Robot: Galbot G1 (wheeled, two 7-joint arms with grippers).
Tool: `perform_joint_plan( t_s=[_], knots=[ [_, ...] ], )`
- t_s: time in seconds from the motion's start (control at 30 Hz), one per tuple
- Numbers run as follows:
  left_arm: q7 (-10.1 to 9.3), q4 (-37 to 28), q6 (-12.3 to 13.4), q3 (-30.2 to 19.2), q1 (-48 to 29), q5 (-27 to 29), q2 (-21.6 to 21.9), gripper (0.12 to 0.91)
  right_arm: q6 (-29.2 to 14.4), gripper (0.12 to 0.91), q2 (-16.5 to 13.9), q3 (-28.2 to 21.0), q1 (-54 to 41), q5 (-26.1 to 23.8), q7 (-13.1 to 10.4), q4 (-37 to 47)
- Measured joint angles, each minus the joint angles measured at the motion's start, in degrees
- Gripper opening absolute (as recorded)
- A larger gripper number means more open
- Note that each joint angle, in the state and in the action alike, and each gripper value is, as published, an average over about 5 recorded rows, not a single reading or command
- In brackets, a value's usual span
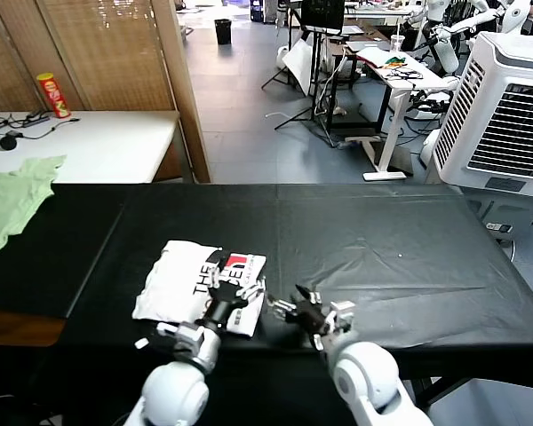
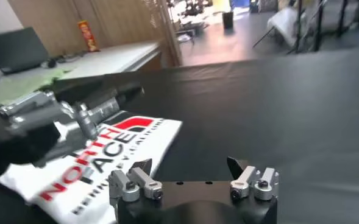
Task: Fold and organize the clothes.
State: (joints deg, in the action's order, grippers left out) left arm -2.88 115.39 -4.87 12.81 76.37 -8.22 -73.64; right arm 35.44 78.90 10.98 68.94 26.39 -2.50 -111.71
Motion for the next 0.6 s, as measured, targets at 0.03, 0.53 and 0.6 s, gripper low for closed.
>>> perform_joint_plan(
  t_s=[0.03, 0.53, 0.6],
  knots=[
    [-0.04, 0.57, 0.13, 0.58, 0.34, 0.03, 0.63, 0.798, 0.00, 0.798, 0.51, -0.56, -0.74, 0.46, -0.07, 1.11],
    [-0.94, 7.16, 0.58, 7.53, 5.13, -1.05, 5.55, 0.798, -1.02, 0.241, 2.17, -1.88, -6.23, 3.12, -0.26, 9.19],
    [-1.40, 7.16, 0.68, 8.16, 5.45, -1.10, 5.78, 0.798, -1.46, 0.159, 1.37, -0.78, -6.93, 2.62, -0.11, 9.58]
  ],
)
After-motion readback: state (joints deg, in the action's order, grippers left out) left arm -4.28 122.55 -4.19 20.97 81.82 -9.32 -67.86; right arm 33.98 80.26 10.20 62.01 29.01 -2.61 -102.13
